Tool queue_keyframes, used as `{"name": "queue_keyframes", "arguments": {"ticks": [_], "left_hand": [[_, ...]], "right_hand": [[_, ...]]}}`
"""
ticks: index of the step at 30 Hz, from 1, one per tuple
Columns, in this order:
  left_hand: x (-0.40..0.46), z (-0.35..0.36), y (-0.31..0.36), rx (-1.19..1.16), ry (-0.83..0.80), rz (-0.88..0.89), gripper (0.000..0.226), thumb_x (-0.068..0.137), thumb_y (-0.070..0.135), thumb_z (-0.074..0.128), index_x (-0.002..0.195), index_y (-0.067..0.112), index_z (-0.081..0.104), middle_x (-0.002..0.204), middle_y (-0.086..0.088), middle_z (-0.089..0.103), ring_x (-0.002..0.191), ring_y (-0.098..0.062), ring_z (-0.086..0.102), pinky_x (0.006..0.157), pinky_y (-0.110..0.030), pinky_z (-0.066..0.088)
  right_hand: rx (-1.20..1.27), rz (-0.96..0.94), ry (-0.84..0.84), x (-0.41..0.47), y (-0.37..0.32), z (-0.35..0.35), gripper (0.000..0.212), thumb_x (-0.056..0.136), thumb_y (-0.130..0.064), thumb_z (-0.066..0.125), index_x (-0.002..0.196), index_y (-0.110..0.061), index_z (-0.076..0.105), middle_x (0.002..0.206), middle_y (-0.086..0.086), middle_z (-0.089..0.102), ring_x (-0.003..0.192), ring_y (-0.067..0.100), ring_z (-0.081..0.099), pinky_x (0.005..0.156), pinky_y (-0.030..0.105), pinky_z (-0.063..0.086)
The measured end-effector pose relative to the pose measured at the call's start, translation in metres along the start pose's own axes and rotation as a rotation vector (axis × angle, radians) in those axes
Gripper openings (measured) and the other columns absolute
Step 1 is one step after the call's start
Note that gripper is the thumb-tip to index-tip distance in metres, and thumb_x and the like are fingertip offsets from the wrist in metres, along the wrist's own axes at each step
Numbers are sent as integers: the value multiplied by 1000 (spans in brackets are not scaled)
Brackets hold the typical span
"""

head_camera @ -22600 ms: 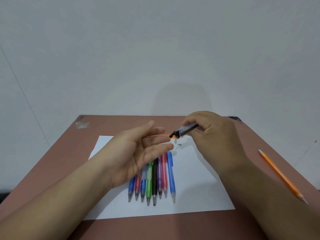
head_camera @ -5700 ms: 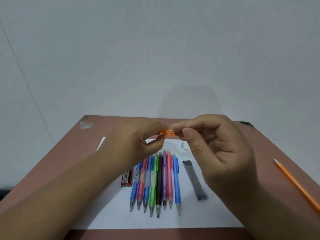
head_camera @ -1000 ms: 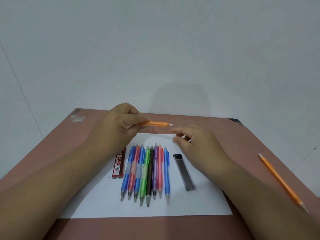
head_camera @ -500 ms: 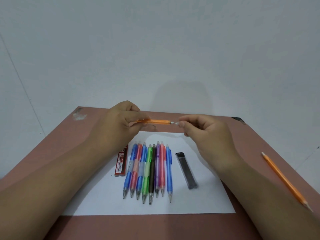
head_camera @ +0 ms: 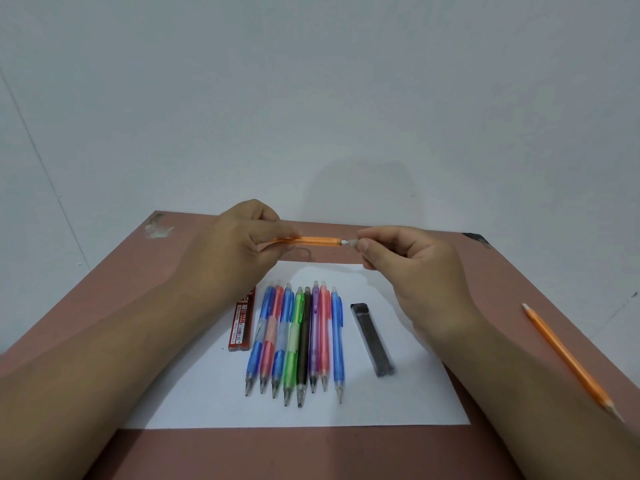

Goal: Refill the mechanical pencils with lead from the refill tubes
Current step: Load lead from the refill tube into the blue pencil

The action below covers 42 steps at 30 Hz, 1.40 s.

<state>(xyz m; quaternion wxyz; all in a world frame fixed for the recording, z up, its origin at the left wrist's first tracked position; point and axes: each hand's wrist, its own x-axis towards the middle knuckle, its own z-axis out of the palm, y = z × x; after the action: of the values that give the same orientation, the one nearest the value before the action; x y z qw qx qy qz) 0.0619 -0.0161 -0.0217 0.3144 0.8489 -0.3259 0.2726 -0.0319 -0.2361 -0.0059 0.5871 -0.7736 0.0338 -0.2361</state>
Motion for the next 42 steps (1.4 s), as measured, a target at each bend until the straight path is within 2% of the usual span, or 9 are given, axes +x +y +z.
{"name": "queue_keyframes", "arguments": {"ticks": [9,16,21,25,30,33,35,38,42], "left_hand": [[0,-3,3,20,-3,58,24,89,22,72,113,25,77,92,7,60,86,-16,58,66,-44,56],[-2,-2,6,-64,-43,76,39,89,42,52,114,24,76,93,7,59,85,-14,57,67,-37,54],[-1,3,12,-135,-116,99,22,93,34,66,112,36,75,86,15,59,82,-6,56,66,-24,44],[-3,0,32,-334,-277,-67,22,85,46,65,106,49,71,81,18,68,75,-8,65,69,-33,56],[-4,-12,55,-681,-382,-317,31,77,45,67,104,35,77,87,3,78,76,-18,75,73,-34,63],[-1,-21,65,-833,-422,-458,38,83,46,61,106,21,79,91,-7,77,75,-27,72,67,-32,62],[0,-24,69,-897,-468,-526,47,86,51,54,107,16,78,93,-11,76,72,-29,69,61,-32,60],[0,-25,72,-925,-540,-575,56,91,58,45,102,14,79,81,-13,71,52,-21,52,44,-25,38],[-1,-24,72,-857,-617,-613,67,92,66,37,98,14,79,66,-10,52,41,-14,31,42,-22,22]], "right_hand": [[-104,-86,-35,-3,-1,0,10,89,-20,77,95,-27,80,79,-17,74,74,0,67,66,12,50],[-22,-63,-40,-3,-2,0,9,91,-20,75,94,-27,79,82,-8,76,77,8,69,76,22,58],[216,38,-112,0,1,4,23,87,-16,77,108,-23,77,86,-3,71,82,9,66,76,22,54],[400,140,-123,1,-2,5,20,81,-31,74,95,-17,80,88,6,69,84,14,65,79,29,54],[832,287,-40,7,-8,-4,25,99,-35,56,99,-11,60,106,15,76,105,29,73,96,47,56],[1028,329,-2,10,-12,-10,28,104,-40,50,98,-15,58,81,9,68,82,24,73,80,47,60],[1179,342,-2,12,-13,-14,33,105,-44,48,94,-14,57,69,4,52,60,17,56,69,37,58],[1239,381,-36,14,-11,-19,42,104,-46,44,81,-13,55,65,-1,38,54,13,36,54,25,41],[1299,355,-100,12,-12,-20,39,99,-39,40,74,-12,53,64,-1,34,52,14,31,50,25,33]]}}
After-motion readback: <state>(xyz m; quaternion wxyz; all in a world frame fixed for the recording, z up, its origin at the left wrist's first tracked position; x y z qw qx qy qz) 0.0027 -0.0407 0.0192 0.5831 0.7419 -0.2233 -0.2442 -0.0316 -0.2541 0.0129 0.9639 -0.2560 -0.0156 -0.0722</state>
